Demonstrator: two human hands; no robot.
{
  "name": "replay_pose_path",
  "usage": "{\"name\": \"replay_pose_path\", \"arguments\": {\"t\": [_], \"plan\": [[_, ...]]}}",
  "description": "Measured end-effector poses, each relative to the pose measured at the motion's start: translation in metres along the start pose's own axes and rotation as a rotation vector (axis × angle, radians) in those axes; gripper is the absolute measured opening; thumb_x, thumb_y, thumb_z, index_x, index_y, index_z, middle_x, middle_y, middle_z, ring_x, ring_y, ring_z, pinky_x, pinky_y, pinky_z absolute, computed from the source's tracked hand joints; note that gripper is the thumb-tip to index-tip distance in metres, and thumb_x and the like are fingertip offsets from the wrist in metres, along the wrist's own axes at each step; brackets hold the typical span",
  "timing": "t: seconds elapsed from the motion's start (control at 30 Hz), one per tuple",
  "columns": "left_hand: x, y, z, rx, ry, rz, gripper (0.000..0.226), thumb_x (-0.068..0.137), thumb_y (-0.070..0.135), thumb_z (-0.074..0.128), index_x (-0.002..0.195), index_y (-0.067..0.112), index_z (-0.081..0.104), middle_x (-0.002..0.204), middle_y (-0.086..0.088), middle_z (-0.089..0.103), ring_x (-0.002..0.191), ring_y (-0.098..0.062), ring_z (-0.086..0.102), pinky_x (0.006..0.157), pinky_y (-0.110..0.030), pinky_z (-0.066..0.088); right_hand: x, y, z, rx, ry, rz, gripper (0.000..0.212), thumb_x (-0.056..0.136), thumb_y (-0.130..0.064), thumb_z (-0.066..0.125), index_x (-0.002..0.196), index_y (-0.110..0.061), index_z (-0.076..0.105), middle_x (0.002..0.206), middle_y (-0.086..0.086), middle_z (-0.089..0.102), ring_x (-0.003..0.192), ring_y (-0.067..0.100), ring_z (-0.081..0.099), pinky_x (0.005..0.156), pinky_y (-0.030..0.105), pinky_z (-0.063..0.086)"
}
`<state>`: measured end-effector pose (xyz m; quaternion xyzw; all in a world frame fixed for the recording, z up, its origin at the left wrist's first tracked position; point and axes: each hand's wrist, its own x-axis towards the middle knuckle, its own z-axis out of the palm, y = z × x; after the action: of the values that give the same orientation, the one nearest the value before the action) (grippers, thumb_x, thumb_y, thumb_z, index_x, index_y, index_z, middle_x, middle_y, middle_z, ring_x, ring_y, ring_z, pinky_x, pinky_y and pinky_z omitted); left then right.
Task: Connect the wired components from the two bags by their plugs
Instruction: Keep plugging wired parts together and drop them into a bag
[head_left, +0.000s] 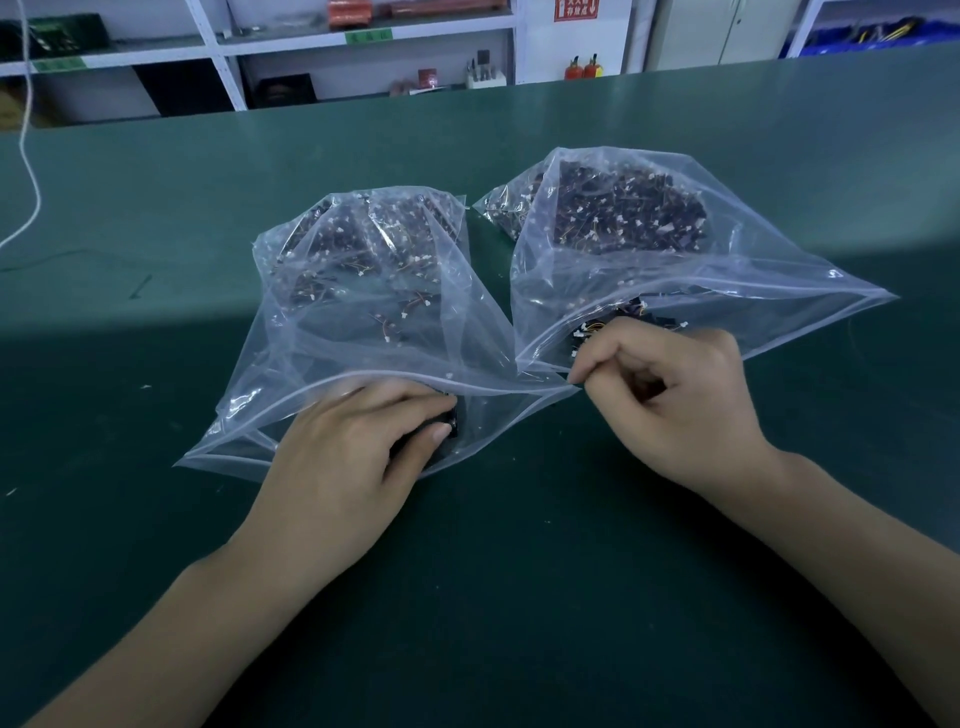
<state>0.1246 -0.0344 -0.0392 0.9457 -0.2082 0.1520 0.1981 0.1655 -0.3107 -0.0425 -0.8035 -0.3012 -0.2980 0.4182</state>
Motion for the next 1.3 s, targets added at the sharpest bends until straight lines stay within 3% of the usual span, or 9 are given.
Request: {"name": "replay_pose_path", "arguments": {"t": [0.13, 0.23, 0.33, 0.5, 0.7, 0.87, 0.97, 1.13, 1.3], "plan": [[0.000, 0.006, -0.001, -0.124, 0.139, 0.018, 0.023, 0.106, 0.024, 0.063, 0.121, 0.026, 0.082, 0.117, 0.022, 0.075, 0.111, -0.001, 0.067, 0.097, -0.025, 0.052, -0.001, -0.004, 0.000, 0.011, -0.063, -0.028, 0.019, 0.093, -0.001, 0.058, 0.088, -0.008, 0.074, 0.056, -0.017, 0.037, 0.048, 0.004, 0.036, 0.057, 0.008, 0.029], [0.000, 0.010, -0.001, -0.231, 0.198, -0.017, 0.022, 0.100, 0.017, 0.065, 0.107, 0.023, 0.084, 0.107, 0.023, 0.076, 0.105, -0.005, 0.072, 0.091, -0.020, 0.053, -0.002, -0.006, 0.001, -0.003, -0.139, -0.032, 0.015, 0.093, 0.000, 0.065, 0.098, -0.009, 0.076, 0.056, -0.014, 0.036, 0.048, 0.002, 0.035, 0.060, 0.007, 0.031], [-0.001, 0.016, -0.004, -0.354, 0.229, -0.050, 0.020, 0.094, 0.012, 0.067, 0.092, 0.023, 0.084, 0.094, 0.020, 0.077, 0.095, -0.006, 0.075, 0.082, -0.015, 0.053, -0.002, -0.010, 0.000, 0.011, -0.209, -0.055, 0.012, 0.092, -0.013, 0.074, 0.104, -0.012, 0.077, 0.054, -0.014, 0.041, 0.046, 0.001, 0.037, 0.060, 0.007, 0.032], [-0.004, 0.023, -0.001, -0.528, 0.163, -0.021, 0.022, 0.096, 0.025, 0.061, 0.095, 0.025, 0.084, 0.096, 0.013, 0.079, 0.085, -0.018, 0.076, 0.073, -0.036, 0.056, -0.003, -0.020, 0.000, 0.043, -0.301, -0.084, 0.030, 0.087, -0.043, 0.083, 0.105, -0.020, 0.079, 0.052, -0.011, 0.046, 0.047, 0.001, 0.035, 0.059, 0.006, 0.029], [-0.006, 0.023, 0.004, -0.664, 0.093, -0.003, 0.022, 0.102, 0.023, 0.062, 0.104, 0.023, 0.083, 0.103, 0.008, 0.080, 0.098, -0.022, 0.077, 0.083, -0.035, 0.060, -0.003, -0.022, 0.005, 0.050, -0.236, -0.131, 0.016, 0.094, -0.031, 0.078, 0.102, -0.018, 0.081, 0.053, -0.007, 0.041, 0.049, 0.003, 0.031, 0.057, 0.009, 0.029], [-0.009, 0.024, 0.006, -0.713, 0.096, -0.006, 0.021, 0.104, 0.027, 0.062, 0.106, 0.027, 0.082, 0.103, 0.007, 0.081, 0.098, -0.021, 0.078, 0.085, -0.039, 0.061, -0.004, -0.020, 0.005, 0.063, -0.175, -0.153, 0.010, 0.094, -0.019, 0.082, 0.104, -0.017, 0.082, 0.054, -0.006, 0.041, 0.051, 0.004, 0.032, 0.058, 0.009, 0.030], [-0.009, 0.026, 0.005, -0.774, 0.131, -0.013, 0.017, 0.102, 0.028, 0.066, 0.114, 0.026, 0.077, 0.105, 0.007, 0.081, 0.098, -0.022, 0.079, 0.088, -0.037, 0.063, -0.005, -0.021, 0.008, 0.081, -0.114, -0.149, 0.011, 0.093, -0.011, 0.083, 0.103, -0.016, 0.082, 0.052, -0.002, 0.042, 0.048, 0.011, 0.037, 0.053, 0.015, 0.035], [-0.006, 0.026, 0.004, -0.579, 0.259, 0.080, 0.015, 0.095, 0.027, 0.077, 0.109, 0.022, 0.075, 0.102, 0.018, 0.080, 0.092, -0.009, 0.079, 0.083, -0.021, 0.059, -0.005, -0.022, 0.009, 0.138, -0.104, -0.092, 0.005, 0.094, -0.013, 0.082, 0.099, -0.012, 0.080, 0.052, -0.005, 0.042, 0.045, 0.015, 0.039, 0.050, 0.019, 0.034], [-0.006, 0.022, 0.004, -0.508, 0.332, 0.045, 0.007, 0.094, 0.028, 0.078, 0.100, 0.024, 0.077, 0.095, 0.017, 0.078, 0.089, -0.010, 0.077, 0.079, -0.023, 0.059, -0.006, -0.024, 0.010, 0.181, -0.121, -0.033, 0.007, 0.093, -0.013, 0.081, 0.098, -0.012, 0.076, 0.051, -0.005, 0.044, 0.043, 0.013, 0.039, 0.051, 0.017, 0.034]]}}
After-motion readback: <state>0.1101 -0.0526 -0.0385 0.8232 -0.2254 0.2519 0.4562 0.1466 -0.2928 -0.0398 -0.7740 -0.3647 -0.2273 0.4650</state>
